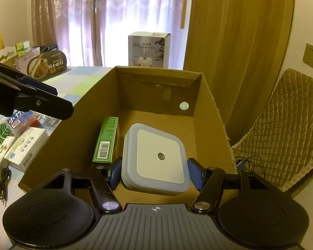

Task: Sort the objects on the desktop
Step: 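Lower the night light into the cardboard box and open the right gripper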

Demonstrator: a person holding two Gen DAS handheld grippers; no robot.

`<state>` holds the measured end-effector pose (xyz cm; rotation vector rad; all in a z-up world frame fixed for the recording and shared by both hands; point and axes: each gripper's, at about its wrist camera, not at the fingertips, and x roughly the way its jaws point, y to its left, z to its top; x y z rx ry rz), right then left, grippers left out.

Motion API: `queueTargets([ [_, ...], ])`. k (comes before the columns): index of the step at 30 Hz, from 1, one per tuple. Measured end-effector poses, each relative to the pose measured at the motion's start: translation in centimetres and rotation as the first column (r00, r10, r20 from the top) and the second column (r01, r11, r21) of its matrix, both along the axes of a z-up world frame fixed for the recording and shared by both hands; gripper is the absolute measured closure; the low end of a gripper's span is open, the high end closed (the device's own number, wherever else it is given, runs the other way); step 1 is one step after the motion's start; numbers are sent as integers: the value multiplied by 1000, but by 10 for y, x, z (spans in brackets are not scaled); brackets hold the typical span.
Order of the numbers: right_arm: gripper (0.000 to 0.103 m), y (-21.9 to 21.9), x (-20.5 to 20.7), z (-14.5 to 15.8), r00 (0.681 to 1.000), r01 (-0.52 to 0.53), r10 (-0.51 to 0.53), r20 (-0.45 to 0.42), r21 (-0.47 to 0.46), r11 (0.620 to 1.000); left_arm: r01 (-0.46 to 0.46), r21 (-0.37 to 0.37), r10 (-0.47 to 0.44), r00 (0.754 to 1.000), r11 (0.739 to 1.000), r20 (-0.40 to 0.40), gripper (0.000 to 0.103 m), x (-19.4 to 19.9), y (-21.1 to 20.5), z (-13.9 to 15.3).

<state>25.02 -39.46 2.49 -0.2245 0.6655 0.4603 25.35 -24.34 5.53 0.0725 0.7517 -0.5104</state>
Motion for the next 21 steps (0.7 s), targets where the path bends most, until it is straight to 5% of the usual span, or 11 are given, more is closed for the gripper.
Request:
queueTargets([
  [13, 30, 0, -10, 9, 999, 25, -25, 22, -1, 1000, -63, -14, 63, 998, 998, -8, 43, -23, 38, -3],
  [21, 23, 0, -66, 33, 993, 33, -38, 111, 48, 998, -123, -6, 123, 992, 992, -14, 39, -61, 72, -9],
])
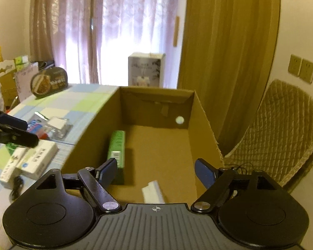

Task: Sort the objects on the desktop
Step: 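Lower the night light into the cardboard box and open the right gripper, then move both grippers back over the remaining items on the table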

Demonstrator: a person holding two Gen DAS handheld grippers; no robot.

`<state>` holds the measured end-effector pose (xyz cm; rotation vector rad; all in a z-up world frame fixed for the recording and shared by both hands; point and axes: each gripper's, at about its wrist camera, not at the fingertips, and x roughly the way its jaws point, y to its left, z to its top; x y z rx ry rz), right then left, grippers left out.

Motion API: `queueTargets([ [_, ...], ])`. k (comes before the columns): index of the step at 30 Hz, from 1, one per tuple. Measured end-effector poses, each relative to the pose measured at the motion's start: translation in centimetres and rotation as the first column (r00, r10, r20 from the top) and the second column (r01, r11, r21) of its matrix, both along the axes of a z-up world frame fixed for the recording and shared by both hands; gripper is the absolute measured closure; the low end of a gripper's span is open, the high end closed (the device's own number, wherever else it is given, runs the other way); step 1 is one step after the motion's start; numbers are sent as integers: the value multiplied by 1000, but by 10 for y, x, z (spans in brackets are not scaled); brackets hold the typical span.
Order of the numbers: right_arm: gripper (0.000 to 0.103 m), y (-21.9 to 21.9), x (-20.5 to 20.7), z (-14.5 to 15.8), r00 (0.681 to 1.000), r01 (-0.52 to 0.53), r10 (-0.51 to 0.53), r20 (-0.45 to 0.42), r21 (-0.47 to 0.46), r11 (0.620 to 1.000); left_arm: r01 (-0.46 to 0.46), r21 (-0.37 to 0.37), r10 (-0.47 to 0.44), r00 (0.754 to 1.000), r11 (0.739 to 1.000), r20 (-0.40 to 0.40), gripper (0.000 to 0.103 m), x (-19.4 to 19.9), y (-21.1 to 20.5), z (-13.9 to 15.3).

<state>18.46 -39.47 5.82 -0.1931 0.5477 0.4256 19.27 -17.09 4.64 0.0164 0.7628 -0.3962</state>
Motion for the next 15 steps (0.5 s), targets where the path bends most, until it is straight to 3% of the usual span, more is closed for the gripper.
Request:
queueTargets([
  [5, 20, 16, -45, 10, 998, -53, 52, 20, 36, 998, -43, 18, 43, 999, 999, -6, 34, -29, 25, -6],
  [9, 17, 32, -71, 11, 996, -88, 88, 2, 70, 994, -94, 38, 94, 996, 995, -7, 23, -53, 51, -11],
  [12, 10, 46, -86, 6, 991, -133, 135, -14, 72, 988, -130, 52, 130, 991, 990, -9, 13, -73, 74, -16],
  [15, 9, 60, -97, -5, 983, -175, 178, -50, 62, 983, -178, 72, 181, 983, 981, -33, 10, -91, 100, -24],
])
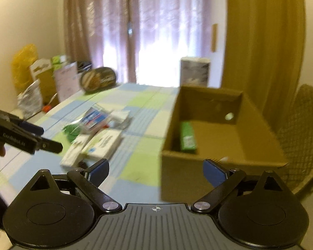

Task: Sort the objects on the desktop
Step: 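Move both grippers back over the remaining items on the table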

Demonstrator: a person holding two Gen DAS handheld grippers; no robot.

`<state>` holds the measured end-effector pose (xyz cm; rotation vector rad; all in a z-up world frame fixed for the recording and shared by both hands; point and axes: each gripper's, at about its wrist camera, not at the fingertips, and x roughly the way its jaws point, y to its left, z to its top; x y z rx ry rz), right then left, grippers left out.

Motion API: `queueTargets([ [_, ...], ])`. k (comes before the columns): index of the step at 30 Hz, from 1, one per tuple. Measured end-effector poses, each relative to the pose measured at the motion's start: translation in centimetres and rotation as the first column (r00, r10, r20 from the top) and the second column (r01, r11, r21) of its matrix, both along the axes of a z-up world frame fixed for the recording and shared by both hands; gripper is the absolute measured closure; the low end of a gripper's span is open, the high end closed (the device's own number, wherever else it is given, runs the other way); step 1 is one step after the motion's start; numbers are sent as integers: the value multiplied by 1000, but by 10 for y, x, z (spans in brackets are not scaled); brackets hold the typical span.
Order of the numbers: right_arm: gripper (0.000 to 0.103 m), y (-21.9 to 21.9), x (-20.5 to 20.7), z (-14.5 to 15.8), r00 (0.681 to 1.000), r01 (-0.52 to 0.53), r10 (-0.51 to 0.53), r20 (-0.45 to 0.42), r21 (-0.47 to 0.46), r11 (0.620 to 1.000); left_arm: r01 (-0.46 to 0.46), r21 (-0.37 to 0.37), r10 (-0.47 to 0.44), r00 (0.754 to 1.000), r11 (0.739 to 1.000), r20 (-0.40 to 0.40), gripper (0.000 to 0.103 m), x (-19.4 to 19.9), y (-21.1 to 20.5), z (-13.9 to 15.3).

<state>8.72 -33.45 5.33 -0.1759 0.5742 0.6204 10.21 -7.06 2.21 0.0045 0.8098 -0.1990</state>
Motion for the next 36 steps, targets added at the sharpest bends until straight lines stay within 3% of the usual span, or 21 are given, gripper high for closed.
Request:
queueTargets([
  [10, 7, 44, -14, -28, 988, -127, 123, -98, -42, 991, -112, 26, 113, 993, 993, -46, 7, -37, 59, -22],
  [19, 8, 70, -7, -44, 974, -181, 173, -143, -44, 982, -121, 6, 121, 991, 993, -61, 7, -36, 69, -36],
  [23, 22, 82, -1, -52, 966, -211, 199, -168, -58, 976, -106, 16, 107, 992, 994, -69, 7, -31, 66, -41],
  [36, 48, 132, 29, -89, 929, -295, 269, -254, -74, 953, -105, 55, 110, 988, 993, -106, 7, -13, 74, -62],
])
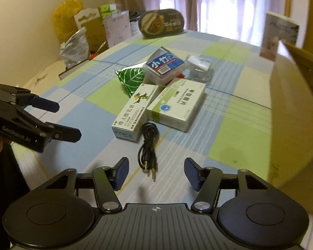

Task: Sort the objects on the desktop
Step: 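Move both grippers back over the remaining items on the table, then grasp the coiled black cable with the right gripper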

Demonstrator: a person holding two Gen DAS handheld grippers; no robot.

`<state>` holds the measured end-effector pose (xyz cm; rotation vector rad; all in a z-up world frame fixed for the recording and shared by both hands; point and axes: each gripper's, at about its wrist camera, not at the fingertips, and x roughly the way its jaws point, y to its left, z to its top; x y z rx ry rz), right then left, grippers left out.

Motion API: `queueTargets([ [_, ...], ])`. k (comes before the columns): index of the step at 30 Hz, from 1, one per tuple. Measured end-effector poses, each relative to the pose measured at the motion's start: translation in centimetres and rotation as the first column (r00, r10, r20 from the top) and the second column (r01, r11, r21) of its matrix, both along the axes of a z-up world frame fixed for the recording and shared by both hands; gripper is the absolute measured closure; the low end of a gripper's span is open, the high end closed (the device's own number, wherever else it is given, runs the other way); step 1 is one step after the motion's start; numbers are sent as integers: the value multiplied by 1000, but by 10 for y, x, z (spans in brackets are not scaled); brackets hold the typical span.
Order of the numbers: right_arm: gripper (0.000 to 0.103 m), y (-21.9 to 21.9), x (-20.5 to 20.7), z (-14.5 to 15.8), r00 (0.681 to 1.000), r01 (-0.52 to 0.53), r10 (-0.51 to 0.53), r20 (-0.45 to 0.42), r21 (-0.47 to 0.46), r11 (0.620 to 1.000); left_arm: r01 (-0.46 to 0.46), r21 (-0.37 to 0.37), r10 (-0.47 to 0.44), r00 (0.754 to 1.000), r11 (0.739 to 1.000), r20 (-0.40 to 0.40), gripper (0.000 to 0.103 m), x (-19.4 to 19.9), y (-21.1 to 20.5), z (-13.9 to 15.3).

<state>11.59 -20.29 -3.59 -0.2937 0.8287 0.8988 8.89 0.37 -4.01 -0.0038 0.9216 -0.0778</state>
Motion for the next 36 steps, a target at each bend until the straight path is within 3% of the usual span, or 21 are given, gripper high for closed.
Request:
queueTargets([
  [12, 67, 40, 25, -24, 999, -45, 44, -23, -52, 998, 13, 6, -13, 1000, 1000, -23, 8, 20, 2, -15],
  [20, 87, 46, 22, -30, 998, -56, 56, 4, -69, 996, 24, -4, -24, 999, 1000, -28, 9, 29, -1, -22],
  [22, 92, 43, 22, -27, 999, -43, 44, 16, -63, 997, 28, -7, -28, 999, 1000, -30, 15, 33, -4, -23],
  [25, 93, 34, 24, -22, 1000, -14, 16, 24, -52, 999, 45, -17, -45, 998, 999, -33, 22, 40, -10, -24],
  [33, 93, 13, 31, -18, 999, 43, -42, 30, -56, 997, 75, -59, -76, 997, 995, -15, 22, 65, -36, -28],
  [35, 93, 11, 30, -18, 999, 47, -45, 30, -58, 997, 75, -44, -76, 997, 996, -27, 33, 73, -42, -33],
  [36, 93, 9, 29, -18, 998, 48, -46, 30, -60, 997, 76, -24, -77, 996, 997, -36, 48, 75, -44, -35],
])
